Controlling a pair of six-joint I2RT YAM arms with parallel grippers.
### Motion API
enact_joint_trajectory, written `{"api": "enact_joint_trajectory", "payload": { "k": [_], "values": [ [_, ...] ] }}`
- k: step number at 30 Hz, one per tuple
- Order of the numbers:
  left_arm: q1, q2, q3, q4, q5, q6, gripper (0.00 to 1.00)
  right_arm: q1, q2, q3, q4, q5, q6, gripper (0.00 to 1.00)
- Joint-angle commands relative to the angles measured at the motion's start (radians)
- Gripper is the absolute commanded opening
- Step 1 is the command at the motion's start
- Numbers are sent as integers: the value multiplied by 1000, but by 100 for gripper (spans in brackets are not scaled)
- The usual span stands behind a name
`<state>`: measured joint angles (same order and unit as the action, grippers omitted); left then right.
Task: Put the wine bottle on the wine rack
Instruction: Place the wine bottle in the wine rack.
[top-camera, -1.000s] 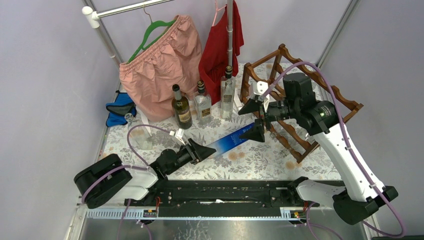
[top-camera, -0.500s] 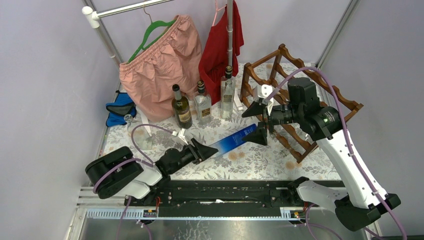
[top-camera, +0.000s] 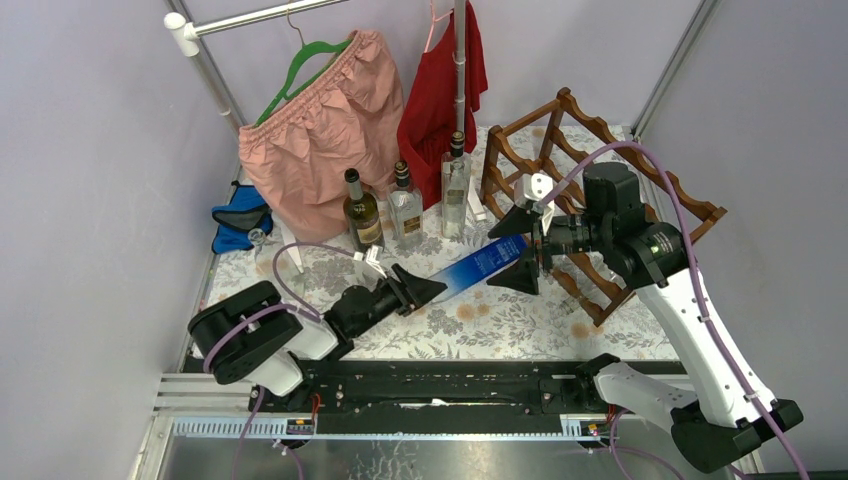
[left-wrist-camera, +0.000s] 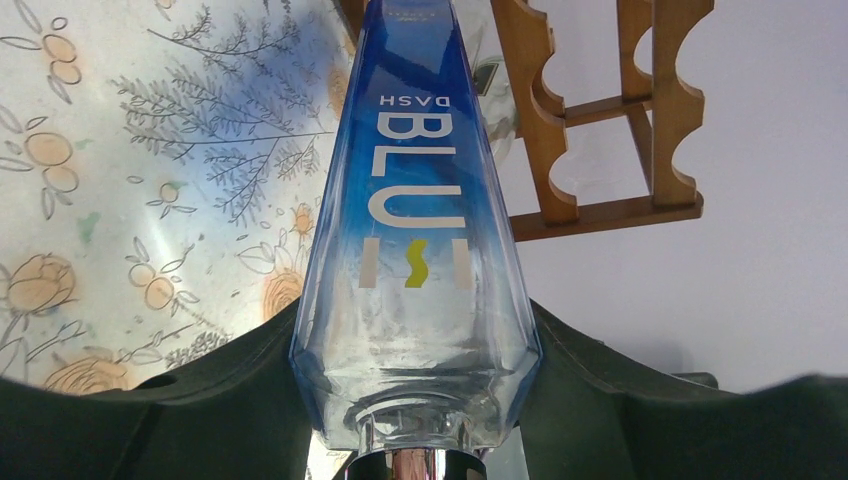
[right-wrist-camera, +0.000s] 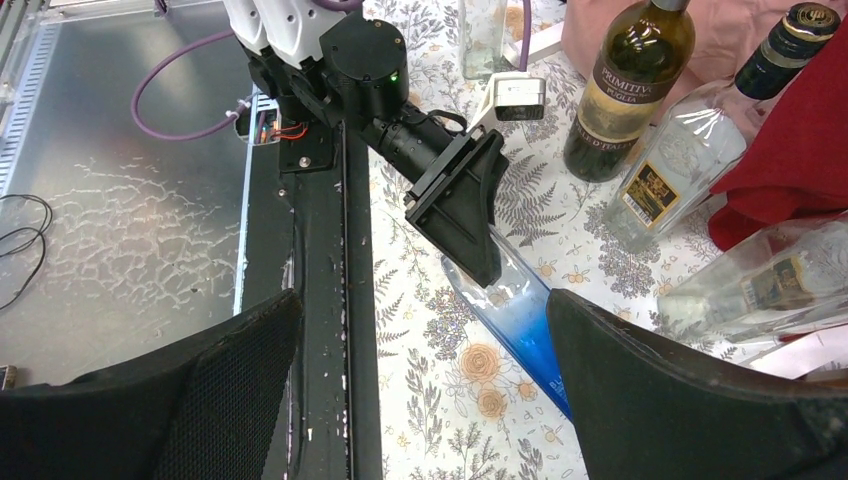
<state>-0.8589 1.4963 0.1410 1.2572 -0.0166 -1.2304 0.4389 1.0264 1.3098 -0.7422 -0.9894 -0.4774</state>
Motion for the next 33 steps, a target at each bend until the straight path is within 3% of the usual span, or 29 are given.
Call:
{"api": "enact_joint_trajectory", "payload": {
  "k": [1,33],
  "values": [
    [-6,6,92,353,-33,-47,0,-12,-18,-10,45,-38,19,100],
    [3,111,204,358,-33,-91,0,-23,-54,-58,57,-57,16,100]
  ]
}}
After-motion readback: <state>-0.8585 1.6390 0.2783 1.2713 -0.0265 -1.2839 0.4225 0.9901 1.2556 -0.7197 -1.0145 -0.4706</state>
